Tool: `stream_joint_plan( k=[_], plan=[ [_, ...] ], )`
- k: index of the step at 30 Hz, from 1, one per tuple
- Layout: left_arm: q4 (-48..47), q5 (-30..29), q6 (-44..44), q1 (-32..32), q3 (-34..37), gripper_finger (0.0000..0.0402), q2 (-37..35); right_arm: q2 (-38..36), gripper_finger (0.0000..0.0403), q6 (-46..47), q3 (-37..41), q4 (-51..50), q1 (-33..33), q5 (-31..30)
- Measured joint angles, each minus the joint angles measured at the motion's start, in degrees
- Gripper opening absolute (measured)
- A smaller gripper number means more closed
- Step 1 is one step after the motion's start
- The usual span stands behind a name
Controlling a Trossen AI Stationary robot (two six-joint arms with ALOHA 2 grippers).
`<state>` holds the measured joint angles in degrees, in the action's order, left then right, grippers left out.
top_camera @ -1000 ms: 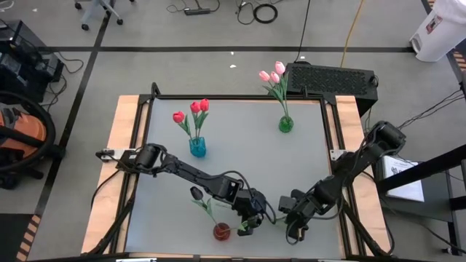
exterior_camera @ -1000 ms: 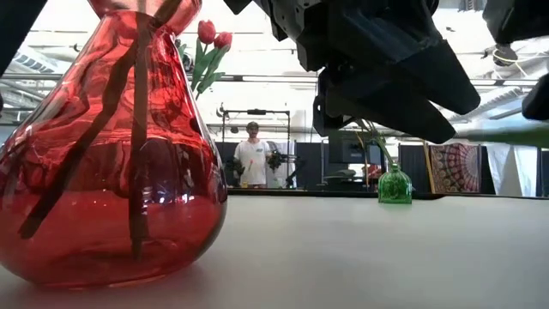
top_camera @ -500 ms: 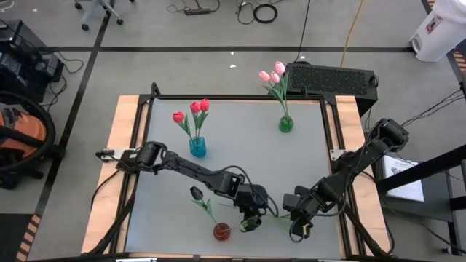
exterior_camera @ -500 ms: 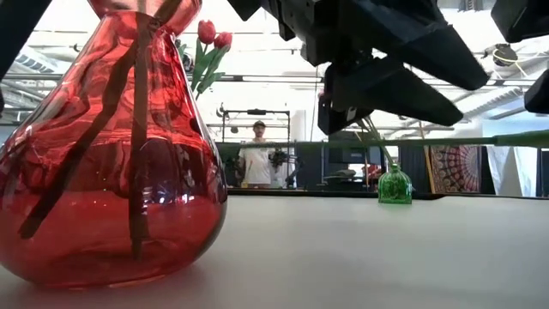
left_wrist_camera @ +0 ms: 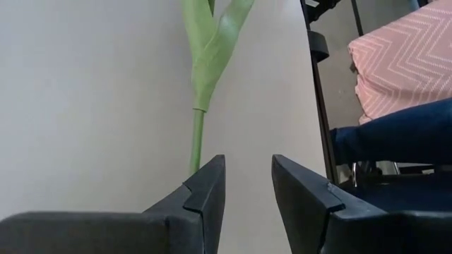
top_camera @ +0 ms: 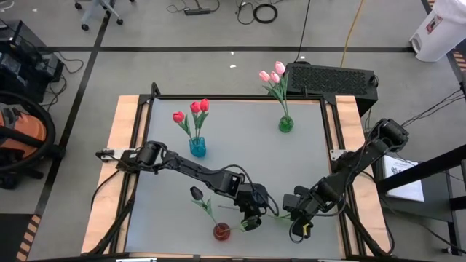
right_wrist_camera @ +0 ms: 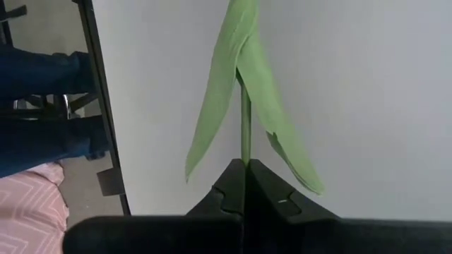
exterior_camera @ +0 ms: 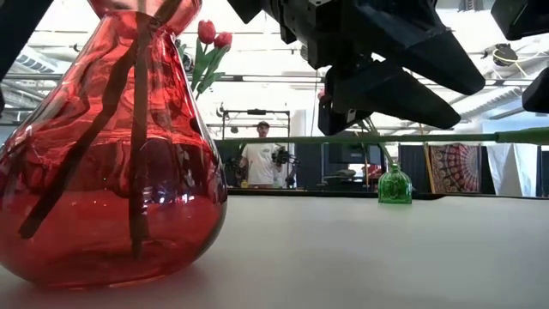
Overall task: Sort flowers into vase by color
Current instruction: Put the black flower into the red vase
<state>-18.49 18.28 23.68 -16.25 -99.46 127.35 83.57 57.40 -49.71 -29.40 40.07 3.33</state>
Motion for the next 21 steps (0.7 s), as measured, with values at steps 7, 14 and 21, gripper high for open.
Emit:
stream_joint_plan(
  k=[7,14,21],
  plan=[
    [0.01,-0.14,-0.07,1.02,0.0,0.0123,0.0,0.0,0.0,-0.73,0.0,1.28,0.0,1.51],
    [0.04,-0.39,-0.09,2.09,-0.02,0.0123,0.0,0.0,0.0,-1.1,-0.02,2.23,-0.01,1.38],
    [0.05,-0.35,-0.09,1.96,-0.02,0.0123,0.0,0.0,0.0,-1.13,-0.02,2.22,-1.51,1.28]
  ],
)
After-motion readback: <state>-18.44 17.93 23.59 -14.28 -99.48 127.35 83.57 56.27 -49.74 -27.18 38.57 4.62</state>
